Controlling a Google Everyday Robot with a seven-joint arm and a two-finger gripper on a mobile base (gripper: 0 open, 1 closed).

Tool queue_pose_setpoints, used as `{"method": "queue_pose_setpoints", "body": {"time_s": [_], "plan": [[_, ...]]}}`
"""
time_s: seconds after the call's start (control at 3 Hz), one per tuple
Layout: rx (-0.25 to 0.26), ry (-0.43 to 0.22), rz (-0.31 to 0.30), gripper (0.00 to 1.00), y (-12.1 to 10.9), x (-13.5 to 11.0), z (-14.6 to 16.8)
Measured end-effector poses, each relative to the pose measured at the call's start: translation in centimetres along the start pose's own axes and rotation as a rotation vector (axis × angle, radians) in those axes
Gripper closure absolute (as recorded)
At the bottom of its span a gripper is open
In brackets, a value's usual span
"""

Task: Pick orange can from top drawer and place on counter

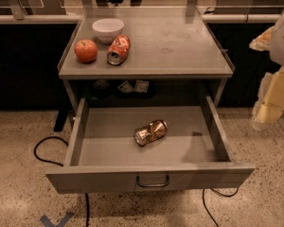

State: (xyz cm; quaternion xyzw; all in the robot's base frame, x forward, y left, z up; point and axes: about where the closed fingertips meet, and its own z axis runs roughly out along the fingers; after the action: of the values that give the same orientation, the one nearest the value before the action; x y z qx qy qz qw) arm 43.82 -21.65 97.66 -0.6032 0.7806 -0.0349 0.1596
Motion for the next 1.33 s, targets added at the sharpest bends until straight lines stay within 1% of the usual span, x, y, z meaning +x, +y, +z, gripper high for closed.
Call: {"method": "queue_pose_setpoints", "body": {"time_s": [0.33, 0.67, 1.0, 1.33], "plan": [[0.000, 0.000, 0.000, 0.00, 0.0, 0.0, 0.0], [-0.017, -0.011, -0.011, 0.00, 0.4, -0.4, 1.2], [-0.088, -0.075, -0.036, 0.00, 1.7, -1.9, 6.1], [-0.182, -0.203, -0.115, 0.00, 3.6, -6.7, 13.1]]}}
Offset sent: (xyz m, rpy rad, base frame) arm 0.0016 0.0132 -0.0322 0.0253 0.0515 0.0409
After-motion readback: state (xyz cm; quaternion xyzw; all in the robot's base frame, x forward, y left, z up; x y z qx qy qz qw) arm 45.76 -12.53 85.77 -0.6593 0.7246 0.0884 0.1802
